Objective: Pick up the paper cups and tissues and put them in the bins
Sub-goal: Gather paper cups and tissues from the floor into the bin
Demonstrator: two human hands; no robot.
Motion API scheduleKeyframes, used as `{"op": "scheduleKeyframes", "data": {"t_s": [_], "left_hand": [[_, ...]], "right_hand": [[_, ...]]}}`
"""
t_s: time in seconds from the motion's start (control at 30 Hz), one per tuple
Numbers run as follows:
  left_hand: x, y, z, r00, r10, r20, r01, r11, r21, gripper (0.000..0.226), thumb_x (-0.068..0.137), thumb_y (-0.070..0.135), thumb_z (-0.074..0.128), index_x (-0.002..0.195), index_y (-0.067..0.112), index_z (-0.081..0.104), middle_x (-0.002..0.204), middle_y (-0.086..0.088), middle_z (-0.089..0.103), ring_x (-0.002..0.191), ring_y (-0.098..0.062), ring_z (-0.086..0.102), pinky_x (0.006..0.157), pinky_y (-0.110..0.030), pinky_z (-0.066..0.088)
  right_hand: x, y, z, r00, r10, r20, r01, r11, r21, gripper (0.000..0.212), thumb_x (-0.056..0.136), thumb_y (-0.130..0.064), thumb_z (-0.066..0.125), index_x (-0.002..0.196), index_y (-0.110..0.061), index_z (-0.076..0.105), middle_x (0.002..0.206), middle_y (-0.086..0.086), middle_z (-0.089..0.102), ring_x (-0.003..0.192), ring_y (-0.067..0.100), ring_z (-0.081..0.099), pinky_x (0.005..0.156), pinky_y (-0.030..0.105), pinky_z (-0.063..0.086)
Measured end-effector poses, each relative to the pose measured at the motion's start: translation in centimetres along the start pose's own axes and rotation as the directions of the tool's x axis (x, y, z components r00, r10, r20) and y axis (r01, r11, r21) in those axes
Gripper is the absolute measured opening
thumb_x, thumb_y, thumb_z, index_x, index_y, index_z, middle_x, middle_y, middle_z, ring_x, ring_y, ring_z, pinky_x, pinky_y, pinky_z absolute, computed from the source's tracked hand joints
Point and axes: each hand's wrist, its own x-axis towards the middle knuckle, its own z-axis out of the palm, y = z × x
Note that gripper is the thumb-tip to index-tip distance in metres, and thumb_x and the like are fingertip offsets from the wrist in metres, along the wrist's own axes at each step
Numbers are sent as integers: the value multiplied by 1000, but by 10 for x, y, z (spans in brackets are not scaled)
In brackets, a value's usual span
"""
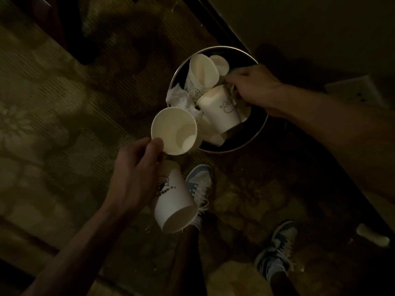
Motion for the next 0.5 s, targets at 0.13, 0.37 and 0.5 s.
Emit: {"op": "scheduleKeyframes", "data": {"t_s": [0.13,0.37,0.5], "left_hand": [[2,6,2,1000,17,20,-17,999,-32,40,101,30,45,85,-3,61,82,-32,57,72,-45,55,60,-53,46],[2,16,21,972,-23,233,51,992,-113,34,98,27,48,73,9,63,67,-17,55,62,-19,50,53,-23,41],[2,17,43,935,-41,352,94,986,-137,37,97,29,53,80,-4,59,75,-26,54,71,-23,50,62,-27,41]], "right_hand": [[-20,0,-9,998,-50,-45,52,998,33,29,95,-35,56,94,-10,71,74,-5,61,62,-3,57,56,18,45],[-104,31,2,993,100,55,-113,919,377,19,85,-39,67,104,-39,64,99,-21,65,83,-16,60,62,6,48],[-128,50,10,857,227,462,-508,520,687,41,72,-47,57,107,-27,66,105,3,73,88,19,70,77,39,54]]}}
